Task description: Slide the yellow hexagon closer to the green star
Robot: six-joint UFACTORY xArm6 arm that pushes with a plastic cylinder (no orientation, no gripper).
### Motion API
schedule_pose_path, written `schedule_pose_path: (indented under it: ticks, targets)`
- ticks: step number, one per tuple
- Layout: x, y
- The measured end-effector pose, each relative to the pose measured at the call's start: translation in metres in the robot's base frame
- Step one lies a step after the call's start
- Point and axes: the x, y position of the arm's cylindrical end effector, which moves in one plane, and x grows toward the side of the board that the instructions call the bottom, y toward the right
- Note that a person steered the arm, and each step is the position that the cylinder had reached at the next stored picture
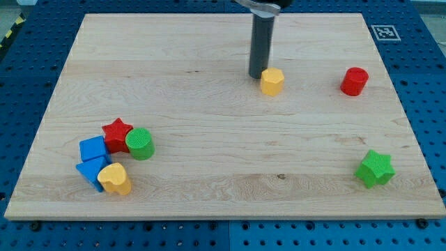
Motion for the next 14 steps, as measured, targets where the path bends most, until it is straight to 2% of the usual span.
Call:
schedule_pose_path:
  ticks: [1,2,5,6,9,11,14]
  targets:
    - [0.014,0.034]
    - [0.048,0.056]
    - [0.135,0.056]
    - [0.148,0.056]
    - [0.160,0.047]
    - [0.170,0.001]
    - [0.192,0.018]
